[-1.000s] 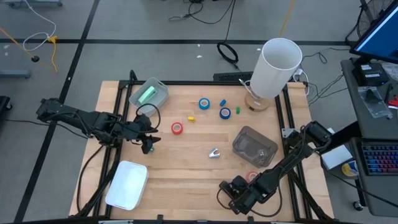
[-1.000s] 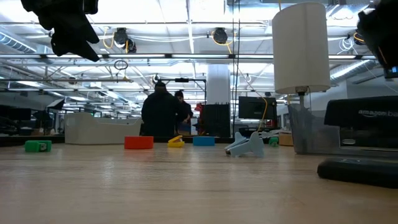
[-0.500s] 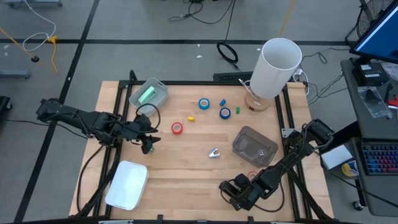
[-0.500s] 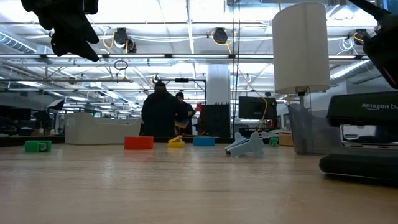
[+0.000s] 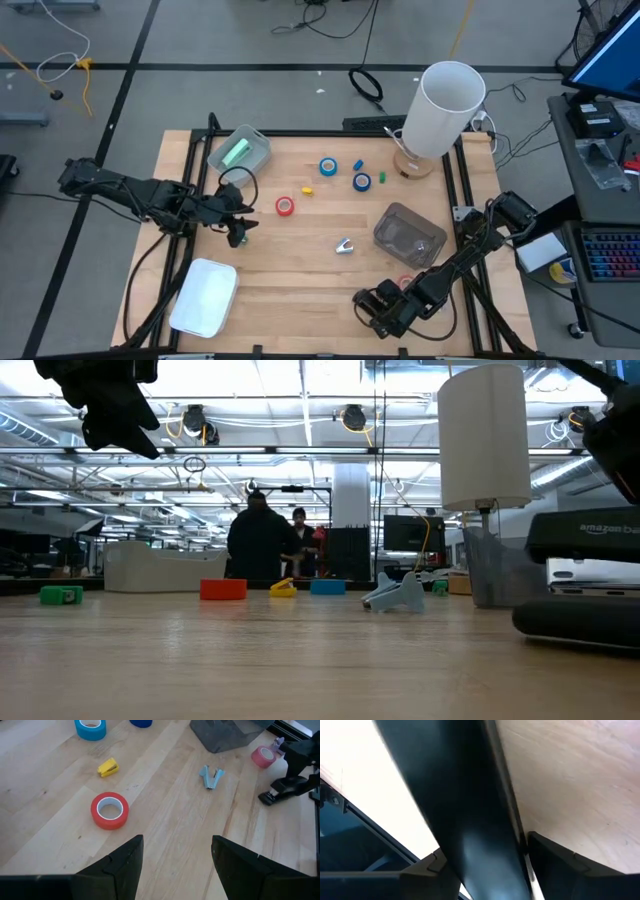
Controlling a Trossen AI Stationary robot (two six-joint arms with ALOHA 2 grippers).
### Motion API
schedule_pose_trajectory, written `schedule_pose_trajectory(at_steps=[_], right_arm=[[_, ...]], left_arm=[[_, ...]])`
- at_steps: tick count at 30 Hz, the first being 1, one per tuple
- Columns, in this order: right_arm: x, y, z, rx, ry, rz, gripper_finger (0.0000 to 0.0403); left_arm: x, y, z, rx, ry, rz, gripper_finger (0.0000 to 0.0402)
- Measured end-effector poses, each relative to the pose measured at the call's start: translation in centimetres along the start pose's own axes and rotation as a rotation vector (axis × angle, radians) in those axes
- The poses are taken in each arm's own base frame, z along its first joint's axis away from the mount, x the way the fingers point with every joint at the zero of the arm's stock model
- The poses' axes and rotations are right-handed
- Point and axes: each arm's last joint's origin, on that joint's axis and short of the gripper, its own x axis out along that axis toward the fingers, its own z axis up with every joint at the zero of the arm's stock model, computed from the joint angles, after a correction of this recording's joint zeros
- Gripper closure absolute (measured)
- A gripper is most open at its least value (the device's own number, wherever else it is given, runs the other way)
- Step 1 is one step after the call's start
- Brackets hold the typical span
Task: Pick and place Stapler, Stapler remover, tape
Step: Put the large black stapler into the gray bin
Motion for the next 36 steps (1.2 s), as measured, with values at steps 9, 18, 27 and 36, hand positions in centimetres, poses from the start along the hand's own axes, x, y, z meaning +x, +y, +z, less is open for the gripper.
schedule_pose_trajectory(at_steps=[9,18,27,36], right_arm=[[-0.9,0.2,0.0,-0.005,0.022,0.018,0.0253],[-4.4,2.4,0.7,-0.038,-0.012,0.137,0.0278],[-7.5,5.6,4.1,-0.22,-0.102,0.235,0.0278],[-9.2,5.3,8.5,-0.393,-0.18,0.108,0.0278]], left_arm=[[0.0,-0.1,0.1,-0.004,-0.01,-0.008,0.0167],[0.0,-0.1,0.2,-0.003,-0.017,-0.014,0.0167],[-0.1,-0.8,1.0,-0.016,-0.103,-0.082,0.0167],[-0.2,-1.4,1.8,0.055,-0.183,-0.134,0.0167]])
